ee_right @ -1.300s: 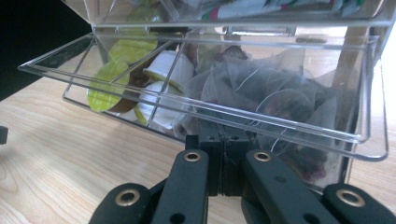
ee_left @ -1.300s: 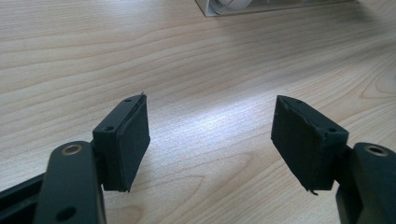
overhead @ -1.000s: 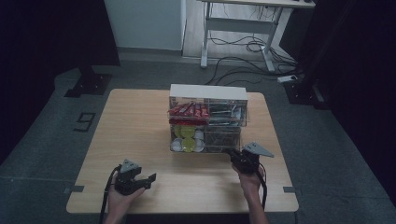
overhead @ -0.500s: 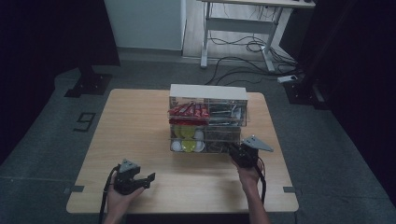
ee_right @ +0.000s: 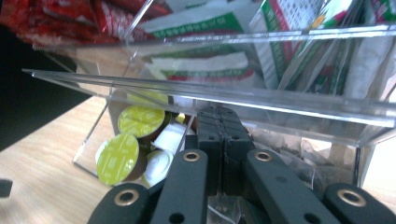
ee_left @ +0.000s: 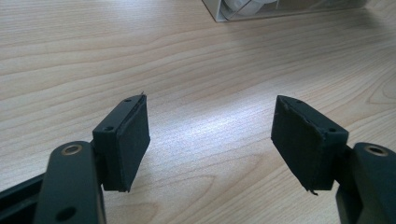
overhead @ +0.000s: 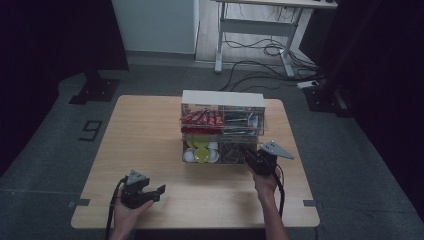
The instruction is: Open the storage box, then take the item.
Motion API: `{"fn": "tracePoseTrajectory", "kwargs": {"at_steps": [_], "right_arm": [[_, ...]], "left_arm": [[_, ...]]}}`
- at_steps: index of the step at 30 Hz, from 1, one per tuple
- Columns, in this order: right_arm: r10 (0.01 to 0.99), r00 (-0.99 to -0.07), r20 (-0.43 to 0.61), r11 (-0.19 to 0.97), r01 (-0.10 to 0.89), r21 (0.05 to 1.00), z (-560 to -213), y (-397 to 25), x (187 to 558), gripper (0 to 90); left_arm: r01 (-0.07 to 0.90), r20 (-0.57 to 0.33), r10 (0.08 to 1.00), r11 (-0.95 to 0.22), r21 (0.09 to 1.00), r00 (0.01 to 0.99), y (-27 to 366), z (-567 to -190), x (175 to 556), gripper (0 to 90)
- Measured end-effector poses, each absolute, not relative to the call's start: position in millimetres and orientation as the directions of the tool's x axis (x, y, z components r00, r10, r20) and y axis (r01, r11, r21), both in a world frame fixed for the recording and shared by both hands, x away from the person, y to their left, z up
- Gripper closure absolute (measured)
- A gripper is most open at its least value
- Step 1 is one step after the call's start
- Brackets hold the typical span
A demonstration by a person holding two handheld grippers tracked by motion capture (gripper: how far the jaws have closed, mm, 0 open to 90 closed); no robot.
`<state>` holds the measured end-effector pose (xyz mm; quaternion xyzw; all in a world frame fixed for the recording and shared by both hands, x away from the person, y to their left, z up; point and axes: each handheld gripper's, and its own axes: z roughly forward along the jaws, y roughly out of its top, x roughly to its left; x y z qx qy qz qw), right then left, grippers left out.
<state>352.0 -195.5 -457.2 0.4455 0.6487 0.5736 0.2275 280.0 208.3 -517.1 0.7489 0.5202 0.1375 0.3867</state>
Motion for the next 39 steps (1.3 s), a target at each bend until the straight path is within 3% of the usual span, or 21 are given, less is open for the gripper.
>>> {"fn": "tracePoseTrajectory", "kwargs": {"at_steps": [25, 39], "right_arm": [[0.835, -0.498, 0.236, -0.088, 0.302, 0.949, -459, -190, 355, 87.0], [0.828, -0.496, 0.261, -0.117, 0.302, 0.946, -459, -198, 355, 87.3]], "left_arm": [[0.668, -0.192, 0.880, -0.172, 0.724, 0.435, 202, -517, 277, 28.1], [0.651, -0.172, 0.859, -0.219, 0.727, 0.482, 169, -511, 279, 28.0]]}}
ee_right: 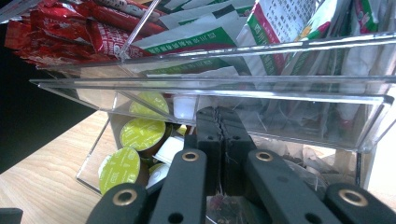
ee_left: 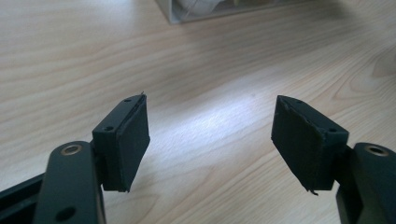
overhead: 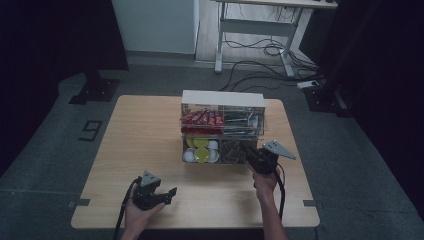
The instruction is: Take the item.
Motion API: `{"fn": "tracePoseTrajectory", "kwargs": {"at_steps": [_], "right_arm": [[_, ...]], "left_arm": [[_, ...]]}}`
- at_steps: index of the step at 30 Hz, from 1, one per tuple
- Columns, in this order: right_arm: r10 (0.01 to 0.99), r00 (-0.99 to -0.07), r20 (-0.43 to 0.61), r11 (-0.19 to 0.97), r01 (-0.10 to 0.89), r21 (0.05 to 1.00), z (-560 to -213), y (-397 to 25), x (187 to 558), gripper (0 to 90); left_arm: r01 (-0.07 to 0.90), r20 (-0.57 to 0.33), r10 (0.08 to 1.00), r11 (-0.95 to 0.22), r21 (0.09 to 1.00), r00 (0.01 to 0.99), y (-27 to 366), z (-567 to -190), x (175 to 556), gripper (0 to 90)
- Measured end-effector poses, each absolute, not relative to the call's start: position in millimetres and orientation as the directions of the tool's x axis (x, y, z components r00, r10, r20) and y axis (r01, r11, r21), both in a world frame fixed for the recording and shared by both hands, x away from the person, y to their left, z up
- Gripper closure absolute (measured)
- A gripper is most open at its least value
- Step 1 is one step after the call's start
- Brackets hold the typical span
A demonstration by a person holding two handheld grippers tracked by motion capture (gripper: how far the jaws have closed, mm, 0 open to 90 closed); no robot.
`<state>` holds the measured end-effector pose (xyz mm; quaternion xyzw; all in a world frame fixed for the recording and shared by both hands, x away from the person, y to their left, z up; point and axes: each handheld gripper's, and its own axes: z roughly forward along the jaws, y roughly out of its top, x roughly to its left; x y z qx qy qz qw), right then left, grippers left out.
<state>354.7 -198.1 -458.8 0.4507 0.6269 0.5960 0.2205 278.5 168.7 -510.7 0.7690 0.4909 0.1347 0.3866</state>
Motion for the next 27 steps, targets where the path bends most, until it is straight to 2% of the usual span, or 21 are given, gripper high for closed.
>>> {"fn": "tracePoseTrajectory", "kwargs": {"at_steps": [11, 27], "right_arm": [[0.825, -0.502, 0.261, -0.120, 0.296, 0.948, -457, -198, 353, 87.2], [0.819, -0.506, 0.270, -0.132, 0.292, 0.947, -456, -199, 350, 87.2]], "left_arm": [[0.603, -0.165, 0.846, -0.211, 0.770, 0.506, 141, -484, 293, 28.1], [0.584, -0.108, 0.856, -0.247, 0.773, 0.505, 115, -474, 313, 28.3]]}}
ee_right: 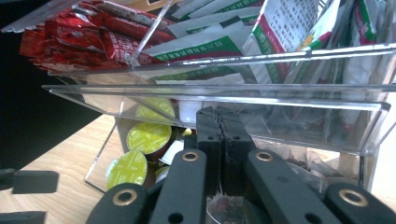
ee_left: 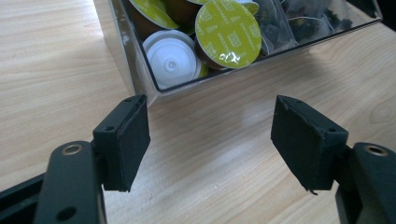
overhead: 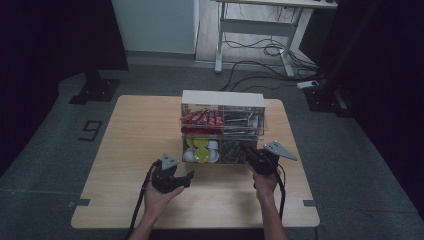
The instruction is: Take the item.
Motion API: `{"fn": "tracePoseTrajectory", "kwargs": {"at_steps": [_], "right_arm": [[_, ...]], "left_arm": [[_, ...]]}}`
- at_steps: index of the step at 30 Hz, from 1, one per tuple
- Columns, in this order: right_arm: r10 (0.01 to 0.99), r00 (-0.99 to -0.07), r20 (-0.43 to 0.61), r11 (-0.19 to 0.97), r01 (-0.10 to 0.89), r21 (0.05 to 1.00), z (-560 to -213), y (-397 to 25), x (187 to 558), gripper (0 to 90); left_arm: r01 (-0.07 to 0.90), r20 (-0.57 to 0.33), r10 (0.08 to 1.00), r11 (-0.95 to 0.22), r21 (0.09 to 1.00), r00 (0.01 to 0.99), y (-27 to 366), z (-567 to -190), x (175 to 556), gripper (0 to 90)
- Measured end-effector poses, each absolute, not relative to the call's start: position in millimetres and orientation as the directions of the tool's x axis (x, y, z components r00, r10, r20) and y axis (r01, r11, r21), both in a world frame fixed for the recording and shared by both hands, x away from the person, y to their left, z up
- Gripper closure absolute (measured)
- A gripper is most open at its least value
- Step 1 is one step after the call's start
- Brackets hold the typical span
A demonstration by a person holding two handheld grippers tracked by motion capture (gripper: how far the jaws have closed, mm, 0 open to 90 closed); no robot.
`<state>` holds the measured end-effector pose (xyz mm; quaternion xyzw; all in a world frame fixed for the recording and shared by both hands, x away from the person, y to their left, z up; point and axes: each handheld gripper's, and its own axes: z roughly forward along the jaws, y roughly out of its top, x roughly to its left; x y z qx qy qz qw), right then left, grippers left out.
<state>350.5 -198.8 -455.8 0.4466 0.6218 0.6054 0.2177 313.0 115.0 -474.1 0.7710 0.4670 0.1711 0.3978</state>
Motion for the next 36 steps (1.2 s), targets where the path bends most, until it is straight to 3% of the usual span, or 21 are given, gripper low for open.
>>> {"fn": "tracePoseTrajectory", "kwargs": {"at_steps": [36], "right_arm": [[0.813, -0.508, 0.286, -0.151, 0.291, 0.945, -454, -202, 349, 87.2]], "left_arm": [[0.569, -0.053, 0.866, -0.280, 0.773, 0.497, 75, -472, 354, 28.9]]}}
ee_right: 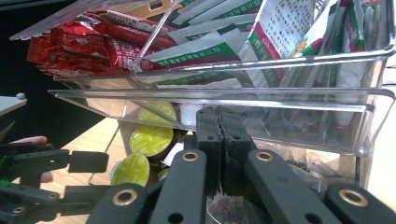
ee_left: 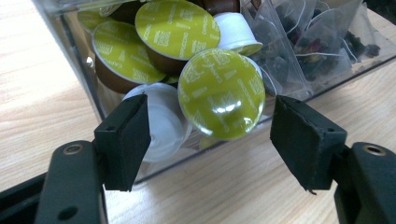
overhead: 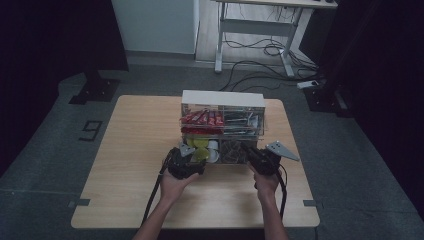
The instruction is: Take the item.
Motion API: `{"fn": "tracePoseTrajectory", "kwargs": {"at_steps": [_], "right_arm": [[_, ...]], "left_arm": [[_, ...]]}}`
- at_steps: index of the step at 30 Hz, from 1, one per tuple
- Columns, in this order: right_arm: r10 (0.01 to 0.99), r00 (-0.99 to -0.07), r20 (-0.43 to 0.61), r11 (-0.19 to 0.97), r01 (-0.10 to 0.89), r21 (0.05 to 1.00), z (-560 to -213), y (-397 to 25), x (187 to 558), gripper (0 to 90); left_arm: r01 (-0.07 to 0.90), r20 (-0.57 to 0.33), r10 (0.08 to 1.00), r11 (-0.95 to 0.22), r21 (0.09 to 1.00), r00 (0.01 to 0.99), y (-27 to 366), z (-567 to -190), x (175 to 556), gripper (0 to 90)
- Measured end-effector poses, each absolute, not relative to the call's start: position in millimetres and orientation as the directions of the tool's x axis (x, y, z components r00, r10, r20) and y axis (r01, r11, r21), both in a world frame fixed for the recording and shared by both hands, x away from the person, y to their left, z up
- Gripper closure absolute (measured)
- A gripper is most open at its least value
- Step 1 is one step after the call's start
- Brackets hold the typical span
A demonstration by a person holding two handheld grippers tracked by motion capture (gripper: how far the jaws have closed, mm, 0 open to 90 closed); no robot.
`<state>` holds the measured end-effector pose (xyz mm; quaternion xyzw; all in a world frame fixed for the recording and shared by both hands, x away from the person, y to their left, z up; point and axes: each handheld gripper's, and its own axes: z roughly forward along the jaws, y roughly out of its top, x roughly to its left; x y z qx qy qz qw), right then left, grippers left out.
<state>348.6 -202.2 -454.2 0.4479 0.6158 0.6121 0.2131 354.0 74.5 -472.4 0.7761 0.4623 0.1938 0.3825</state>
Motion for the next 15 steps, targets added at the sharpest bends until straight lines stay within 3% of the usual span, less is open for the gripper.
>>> {"fn": "tracePoseTrajectory", "kwargs": {"at_steps": [15], "right_arm": [[0.809, -0.510, 0.293, -0.156, 0.294, 0.943, -454, -203, 348, 87.2]], "left_arm": [[0.568, -0.032, 0.871, -0.291, 0.770, 0.491, 54, -477, 367, 27.8]]}}
